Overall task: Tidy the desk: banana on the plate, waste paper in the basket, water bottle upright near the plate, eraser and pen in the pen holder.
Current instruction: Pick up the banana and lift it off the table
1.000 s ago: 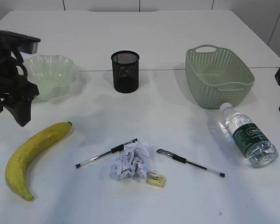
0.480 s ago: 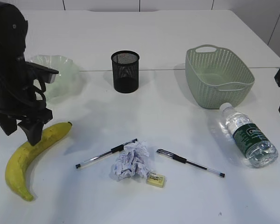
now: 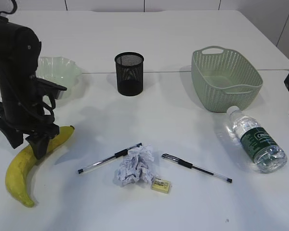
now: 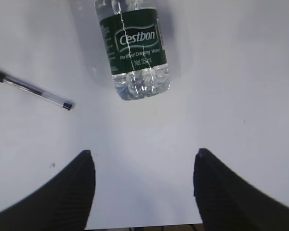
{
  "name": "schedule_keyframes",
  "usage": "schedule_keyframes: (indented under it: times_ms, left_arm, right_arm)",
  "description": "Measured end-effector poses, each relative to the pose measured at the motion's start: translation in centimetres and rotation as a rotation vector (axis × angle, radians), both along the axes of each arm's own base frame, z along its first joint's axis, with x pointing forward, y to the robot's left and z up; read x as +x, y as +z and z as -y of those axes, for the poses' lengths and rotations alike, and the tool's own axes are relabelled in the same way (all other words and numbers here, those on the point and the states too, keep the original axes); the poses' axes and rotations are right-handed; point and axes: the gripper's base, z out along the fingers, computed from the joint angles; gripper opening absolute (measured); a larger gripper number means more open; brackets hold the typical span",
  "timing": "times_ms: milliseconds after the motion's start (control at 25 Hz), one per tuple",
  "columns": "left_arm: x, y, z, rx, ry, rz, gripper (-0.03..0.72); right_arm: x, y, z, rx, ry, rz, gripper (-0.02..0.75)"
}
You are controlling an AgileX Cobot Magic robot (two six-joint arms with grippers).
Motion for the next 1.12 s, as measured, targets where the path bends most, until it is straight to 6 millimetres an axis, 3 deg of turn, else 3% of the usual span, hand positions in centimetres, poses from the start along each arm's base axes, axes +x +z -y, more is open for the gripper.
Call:
schedule_keyframes:
  times_ms: [320,1120]
  left_arm:
    - [0.3,-1.6,-0.2,0.011,0.001,-0.029,0.489]
    - [0.8,-2.4,-0.5,0.005,0.002,-0.005,0.489]
  right_arm:
    - [0.1,-0.1,0.0,-0.005,0.001,-0.003,0.483]
    - [0.1,-0.1,0.0,-0.006,0.003,-0.003,0.483]
